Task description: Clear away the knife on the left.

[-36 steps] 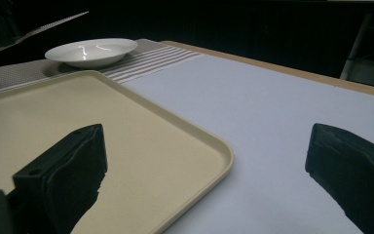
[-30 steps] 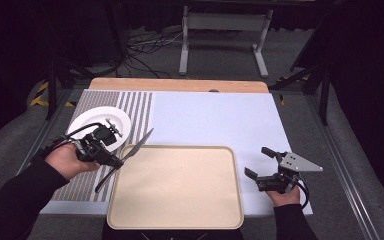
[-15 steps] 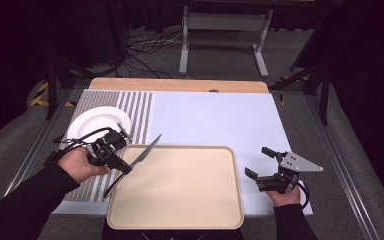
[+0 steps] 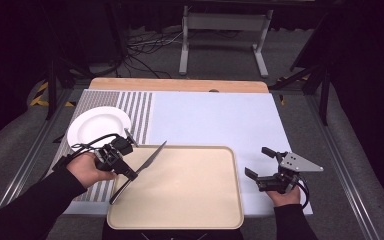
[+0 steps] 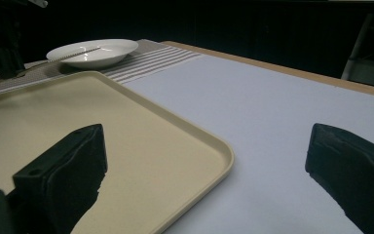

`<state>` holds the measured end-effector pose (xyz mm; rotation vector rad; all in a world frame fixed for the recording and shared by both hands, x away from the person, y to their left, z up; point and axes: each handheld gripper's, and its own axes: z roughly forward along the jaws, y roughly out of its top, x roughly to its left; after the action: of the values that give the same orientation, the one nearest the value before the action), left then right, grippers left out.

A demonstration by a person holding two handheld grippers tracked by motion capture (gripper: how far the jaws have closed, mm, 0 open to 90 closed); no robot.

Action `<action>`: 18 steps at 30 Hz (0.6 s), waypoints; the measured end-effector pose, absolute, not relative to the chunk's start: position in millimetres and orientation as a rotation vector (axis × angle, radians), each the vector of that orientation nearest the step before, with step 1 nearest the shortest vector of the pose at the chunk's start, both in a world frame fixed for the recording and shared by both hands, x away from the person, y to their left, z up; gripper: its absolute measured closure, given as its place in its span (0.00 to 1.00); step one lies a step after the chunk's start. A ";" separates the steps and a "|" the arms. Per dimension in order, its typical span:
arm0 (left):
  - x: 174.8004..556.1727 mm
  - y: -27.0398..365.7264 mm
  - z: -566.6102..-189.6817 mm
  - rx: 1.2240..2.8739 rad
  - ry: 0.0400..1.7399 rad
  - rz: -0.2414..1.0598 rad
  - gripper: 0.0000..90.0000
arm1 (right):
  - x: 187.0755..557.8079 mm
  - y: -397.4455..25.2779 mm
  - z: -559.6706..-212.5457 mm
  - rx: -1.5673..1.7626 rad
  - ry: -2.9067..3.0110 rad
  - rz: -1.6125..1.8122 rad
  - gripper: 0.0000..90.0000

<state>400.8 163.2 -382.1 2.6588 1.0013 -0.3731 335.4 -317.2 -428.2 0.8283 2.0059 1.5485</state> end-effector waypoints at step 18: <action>397.7 158.5 -405.8 2.666 1.023 -0.450 0.89 | 335.2 -317.2 -428.0 0.829 2.009 1.546 0.03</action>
<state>397.7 158.5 -405.8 2.6665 1.0235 -0.4495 335.2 -317.2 -428.0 0.8293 2.0091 1.5460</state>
